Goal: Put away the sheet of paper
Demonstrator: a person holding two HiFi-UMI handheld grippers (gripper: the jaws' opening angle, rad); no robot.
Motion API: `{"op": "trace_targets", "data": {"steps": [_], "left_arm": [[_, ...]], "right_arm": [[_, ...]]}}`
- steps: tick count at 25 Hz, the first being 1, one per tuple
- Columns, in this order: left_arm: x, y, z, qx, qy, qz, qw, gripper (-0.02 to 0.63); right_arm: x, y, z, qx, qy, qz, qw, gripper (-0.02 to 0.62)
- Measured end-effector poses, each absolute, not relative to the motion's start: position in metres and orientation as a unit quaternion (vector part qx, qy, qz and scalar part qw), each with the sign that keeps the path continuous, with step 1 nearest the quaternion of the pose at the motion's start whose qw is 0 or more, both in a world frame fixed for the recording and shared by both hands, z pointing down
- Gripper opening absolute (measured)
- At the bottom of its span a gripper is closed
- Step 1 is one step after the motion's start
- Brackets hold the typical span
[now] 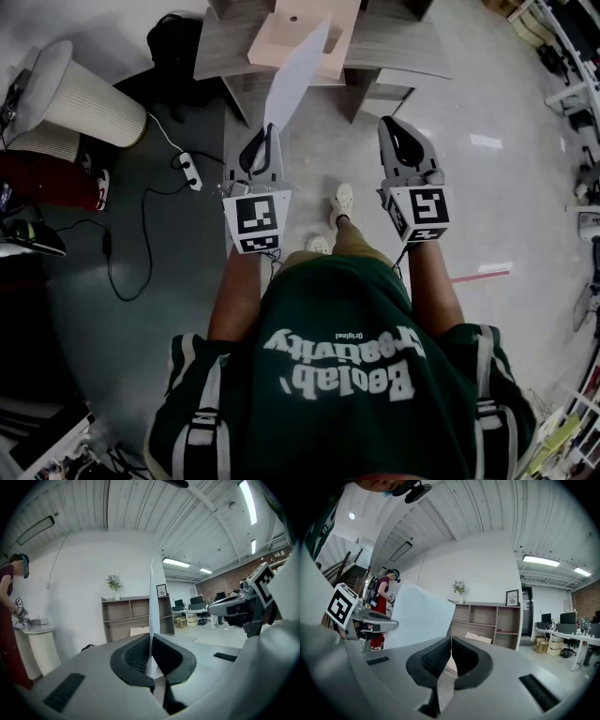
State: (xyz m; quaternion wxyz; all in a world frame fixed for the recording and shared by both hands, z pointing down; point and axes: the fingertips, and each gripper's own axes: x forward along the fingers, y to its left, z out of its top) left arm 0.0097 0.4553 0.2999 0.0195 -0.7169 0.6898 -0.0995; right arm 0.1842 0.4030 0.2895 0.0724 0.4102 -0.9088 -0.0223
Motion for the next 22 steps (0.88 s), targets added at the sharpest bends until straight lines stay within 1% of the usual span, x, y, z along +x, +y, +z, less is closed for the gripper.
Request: {"op": "trace_targets", "data": {"steps": [5, 11, 14, 18, 22], "left_arm": [[0.006, 0.430, 0.306, -0.717, 0.689, -0.105, 0.020, 0.018], [-0.004, 0.386, 0.311, -0.716, 0.689, -0.111, 0.021, 0.018], [-0.007, 0.360, 0.309, -0.714, 0.690, -0.115, 0.022, 0.018], [-0.008, 0.323, 0.305, -0.711, 0.693, -0.115, 0.025, 0.018], [-0.012, 0.288, 0.305, -0.703, 0.702, -0.116, 0.022, 0.018]], "right_arm": [[0.178, 0.377, 0.299, 0.409, -0.909, -0.026, 0.077, 0.034], [0.167, 0.327, 0.302, 0.406, -0.911, -0.027, 0.061, 0.034], [0.164, 0.302, 0.303, 0.402, -0.913, -0.023, 0.068, 0.035], [0.158, 0.264, 0.295, 0.394, -0.917, -0.031, 0.058, 0.034], [0.156, 0.224, 0.301, 0.386, -0.920, -0.023, 0.069, 0.034]]}}
